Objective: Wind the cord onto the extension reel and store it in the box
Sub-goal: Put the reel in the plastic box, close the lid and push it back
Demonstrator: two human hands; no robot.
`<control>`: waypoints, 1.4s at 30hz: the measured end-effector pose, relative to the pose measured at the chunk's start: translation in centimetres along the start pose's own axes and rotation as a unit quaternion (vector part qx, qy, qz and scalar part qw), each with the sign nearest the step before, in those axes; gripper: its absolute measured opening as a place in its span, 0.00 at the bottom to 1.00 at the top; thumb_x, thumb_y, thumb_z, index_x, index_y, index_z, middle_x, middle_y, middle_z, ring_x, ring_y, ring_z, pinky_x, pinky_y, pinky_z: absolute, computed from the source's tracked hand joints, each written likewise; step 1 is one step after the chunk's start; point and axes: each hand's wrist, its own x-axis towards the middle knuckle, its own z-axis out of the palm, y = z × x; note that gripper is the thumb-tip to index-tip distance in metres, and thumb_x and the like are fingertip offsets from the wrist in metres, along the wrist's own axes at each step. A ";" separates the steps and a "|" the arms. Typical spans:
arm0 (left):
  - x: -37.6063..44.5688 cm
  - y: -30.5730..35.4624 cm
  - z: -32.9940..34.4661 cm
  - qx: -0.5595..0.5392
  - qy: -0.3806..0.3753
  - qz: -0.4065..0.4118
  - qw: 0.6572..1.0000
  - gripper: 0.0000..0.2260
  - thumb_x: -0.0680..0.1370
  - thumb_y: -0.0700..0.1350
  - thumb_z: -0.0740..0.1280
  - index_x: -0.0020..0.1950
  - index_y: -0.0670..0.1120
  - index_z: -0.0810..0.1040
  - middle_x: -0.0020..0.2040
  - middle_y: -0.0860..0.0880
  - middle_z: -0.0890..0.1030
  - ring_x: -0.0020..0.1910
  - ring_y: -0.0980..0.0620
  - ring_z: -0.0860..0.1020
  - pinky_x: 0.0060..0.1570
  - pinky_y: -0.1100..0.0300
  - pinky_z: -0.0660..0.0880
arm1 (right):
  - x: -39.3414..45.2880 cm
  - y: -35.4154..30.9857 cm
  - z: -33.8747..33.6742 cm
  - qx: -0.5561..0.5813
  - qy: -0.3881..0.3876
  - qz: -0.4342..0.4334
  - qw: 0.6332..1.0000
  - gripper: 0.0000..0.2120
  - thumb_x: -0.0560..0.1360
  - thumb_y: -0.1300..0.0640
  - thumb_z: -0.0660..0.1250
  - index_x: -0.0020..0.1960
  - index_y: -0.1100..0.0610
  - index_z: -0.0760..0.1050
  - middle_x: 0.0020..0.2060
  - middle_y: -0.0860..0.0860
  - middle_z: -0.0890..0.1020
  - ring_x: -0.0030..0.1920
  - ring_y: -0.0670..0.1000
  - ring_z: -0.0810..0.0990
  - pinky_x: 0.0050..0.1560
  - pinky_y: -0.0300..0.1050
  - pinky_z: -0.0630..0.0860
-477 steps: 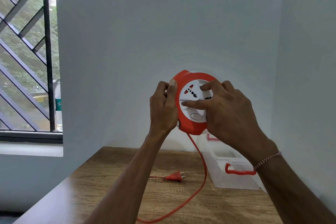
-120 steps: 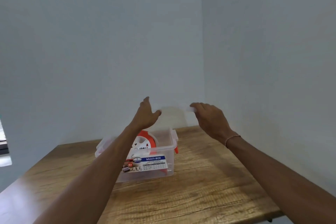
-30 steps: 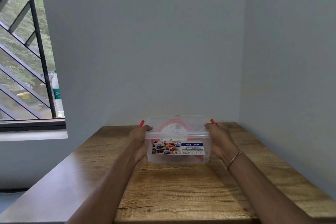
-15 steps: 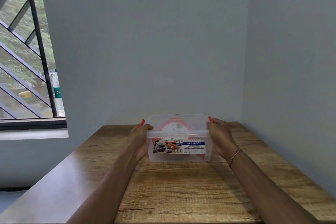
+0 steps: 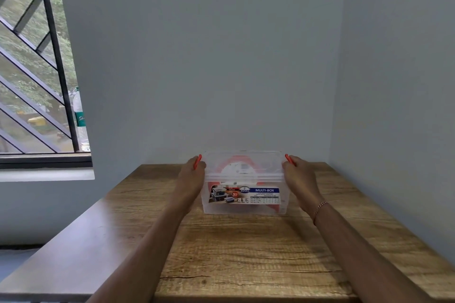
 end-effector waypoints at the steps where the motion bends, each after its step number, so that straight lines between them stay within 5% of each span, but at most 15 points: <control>1: -0.4 0.1 -0.1 0.084 0.030 0.052 0.995 0.24 0.81 0.54 0.59 0.75 0.47 0.63 0.72 0.44 0.69 0.67 0.45 0.71 0.67 0.44 0.70 | -0.1 0.0 0.0 -0.048 0.028 -0.043 0.998 0.16 0.79 0.55 0.56 0.61 0.63 0.73 0.58 0.61 0.78 0.54 0.58 0.78 0.54 0.56 0.77; 3: -1.5 0.7 -0.5 0.198 0.024 0.166 0.966 0.34 0.76 0.63 0.64 0.76 0.49 0.60 0.76 0.46 0.63 0.73 0.46 0.64 0.69 0.43 0.66 | -0.9 -0.1 -0.1 -0.143 0.059 -0.164 0.974 0.17 0.80 0.51 0.57 0.66 0.55 0.71 0.64 0.53 0.75 0.63 0.53 0.74 0.62 0.53 0.73; 7: -2.6 0.6 0.0 0.427 -0.073 0.283 0.856 0.40 0.66 0.72 0.67 0.74 0.59 0.63 0.79 0.52 0.55 0.77 0.46 0.49 0.74 0.40 0.56 | -3.4 -1.3 0.3 -0.289 -0.047 -0.345 0.892 0.18 0.77 0.46 0.58 0.65 0.47 0.72 0.66 0.46 0.74 0.66 0.46 0.69 0.69 0.43 0.58; 10: -2.1 0.5 0.4 0.494 -0.057 0.321 0.806 0.35 0.69 0.64 0.70 0.73 0.58 0.64 0.76 0.54 0.64 0.76 0.48 0.56 0.73 0.43 0.59 | -4.6 -1.6 0.7 -0.428 -0.102 -0.393 0.807 0.31 0.70 0.38 0.60 0.71 0.46 0.63 0.69 0.50 0.70 0.68 0.51 0.67 0.70 0.51 0.58; 13: -1.8 1.1 1.5 0.515 -0.059 0.323 0.792 0.33 0.71 0.61 0.70 0.73 0.56 0.64 0.73 0.55 0.69 0.72 0.50 0.64 0.68 0.42 0.64 | -3.6 -0.7 1.3 -0.531 -0.081 -0.366 0.760 0.40 0.67 0.43 0.70 0.73 0.46 0.54 0.70 0.58 0.67 0.67 0.59 0.67 0.66 0.58 0.64; 17: -1.3 1.6 4.2 0.522 -0.052 0.333 0.783 0.33 0.72 0.60 0.70 0.73 0.56 0.63 0.73 0.54 0.69 0.71 0.50 0.66 0.65 0.41 0.66 | -1.2 0.6 0.6 -0.570 -0.043 -0.331 0.751 0.40 0.68 0.45 0.72 0.72 0.44 0.52 0.64 0.60 0.71 0.62 0.61 0.70 0.62 0.58 0.66; 42: 7.6 4.0 25.9 0.484 -0.062 0.353 0.798 0.26 0.73 0.55 0.71 0.68 0.51 0.68 0.65 0.49 0.75 0.65 0.44 0.70 0.60 0.38 0.66 | 16.2 8.7 -9.9 -0.582 -0.002 -0.244 0.776 0.38 0.65 0.41 0.73 0.70 0.38 0.58 0.66 0.53 0.72 0.65 0.56 0.69 0.68 0.58 0.58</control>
